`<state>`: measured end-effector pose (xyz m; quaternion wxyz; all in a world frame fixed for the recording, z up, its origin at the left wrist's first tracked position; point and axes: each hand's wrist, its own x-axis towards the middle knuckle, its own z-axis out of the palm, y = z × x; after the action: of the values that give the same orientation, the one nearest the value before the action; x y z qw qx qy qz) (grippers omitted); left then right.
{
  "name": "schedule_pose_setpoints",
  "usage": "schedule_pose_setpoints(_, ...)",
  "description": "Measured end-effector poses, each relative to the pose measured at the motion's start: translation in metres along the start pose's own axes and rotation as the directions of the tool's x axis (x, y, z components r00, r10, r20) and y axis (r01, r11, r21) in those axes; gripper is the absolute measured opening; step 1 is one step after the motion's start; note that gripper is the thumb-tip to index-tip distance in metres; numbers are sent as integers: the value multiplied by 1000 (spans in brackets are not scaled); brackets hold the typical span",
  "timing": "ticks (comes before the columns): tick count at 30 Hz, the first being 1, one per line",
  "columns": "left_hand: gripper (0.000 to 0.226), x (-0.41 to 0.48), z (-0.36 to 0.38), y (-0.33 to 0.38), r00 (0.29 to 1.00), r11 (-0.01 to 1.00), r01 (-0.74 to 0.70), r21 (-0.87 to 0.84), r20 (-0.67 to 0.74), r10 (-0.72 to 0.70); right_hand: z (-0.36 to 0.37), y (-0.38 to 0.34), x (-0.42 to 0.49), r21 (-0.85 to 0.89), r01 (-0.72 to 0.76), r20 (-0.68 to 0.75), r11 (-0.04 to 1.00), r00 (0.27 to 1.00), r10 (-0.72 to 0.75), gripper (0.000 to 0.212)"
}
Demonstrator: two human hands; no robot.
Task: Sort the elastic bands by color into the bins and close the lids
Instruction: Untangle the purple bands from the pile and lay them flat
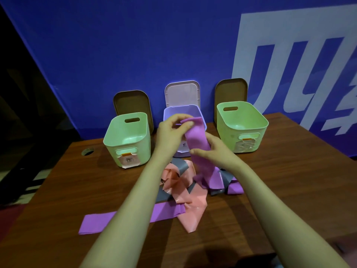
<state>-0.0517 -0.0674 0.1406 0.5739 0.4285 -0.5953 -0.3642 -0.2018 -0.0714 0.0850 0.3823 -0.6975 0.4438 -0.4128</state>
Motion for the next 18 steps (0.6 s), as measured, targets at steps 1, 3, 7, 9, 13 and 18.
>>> schedule_pose_setpoints(1, 13, 3, -1, 2, 996, 996, 36, -81, -74, -42, -1, 6, 0, -60, -44, -7, 997, 999, 44, 33)
schedule_pose_setpoints(3, 13, 10, -11, 1, 972, 973, 77, -219, -201, -122, -4, 17, -3, -192, -122, 27, 974, 991, 130, 30)
schedule_pose_setpoints(7, 21, 13, -44, -22, 869, 929, 158, -335, -401, -292, -12, 32, -17, -431, -134, 143, 892, 966, 214, 11)
schedule_pose_setpoints(9, 26, 8, -62, -42, 800, 907, 222, -357, -466, -379, -16, 40, -21, -438, -173, 127, 882, 959, 251, 27)
schedule_pose_setpoints(13, 18, -11, -93, -76, 709, 892, 333, -307, -542, -451, -22, 45, -20, -199, -259, 57, 945, 960, 276, 19)
schedule_pose_setpoints(18, 13, -43, -128, -105, 678, 875, 442, -200, -564, -471, -13, 30, -11, -16, -258, 81, 966, 963, 259, 4)
